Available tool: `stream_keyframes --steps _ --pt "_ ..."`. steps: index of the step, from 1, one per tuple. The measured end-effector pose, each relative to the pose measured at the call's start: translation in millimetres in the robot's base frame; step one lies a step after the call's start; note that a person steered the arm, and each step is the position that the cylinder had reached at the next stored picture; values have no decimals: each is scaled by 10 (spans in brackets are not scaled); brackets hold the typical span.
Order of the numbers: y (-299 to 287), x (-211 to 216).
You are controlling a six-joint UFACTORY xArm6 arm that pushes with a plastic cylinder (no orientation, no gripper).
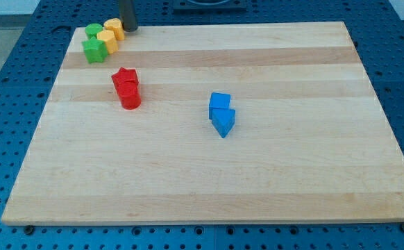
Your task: Push green star a bit up along with the group of blocks
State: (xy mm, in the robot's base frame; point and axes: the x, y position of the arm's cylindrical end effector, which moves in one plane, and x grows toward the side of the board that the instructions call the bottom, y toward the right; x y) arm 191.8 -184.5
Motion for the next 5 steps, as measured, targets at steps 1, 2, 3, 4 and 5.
stream_keyframes --steps 1,2,3,4,5 --pt "13 7" --pt "122 87" --pt "337 451" --pt "248 894" --pt "1 1247"
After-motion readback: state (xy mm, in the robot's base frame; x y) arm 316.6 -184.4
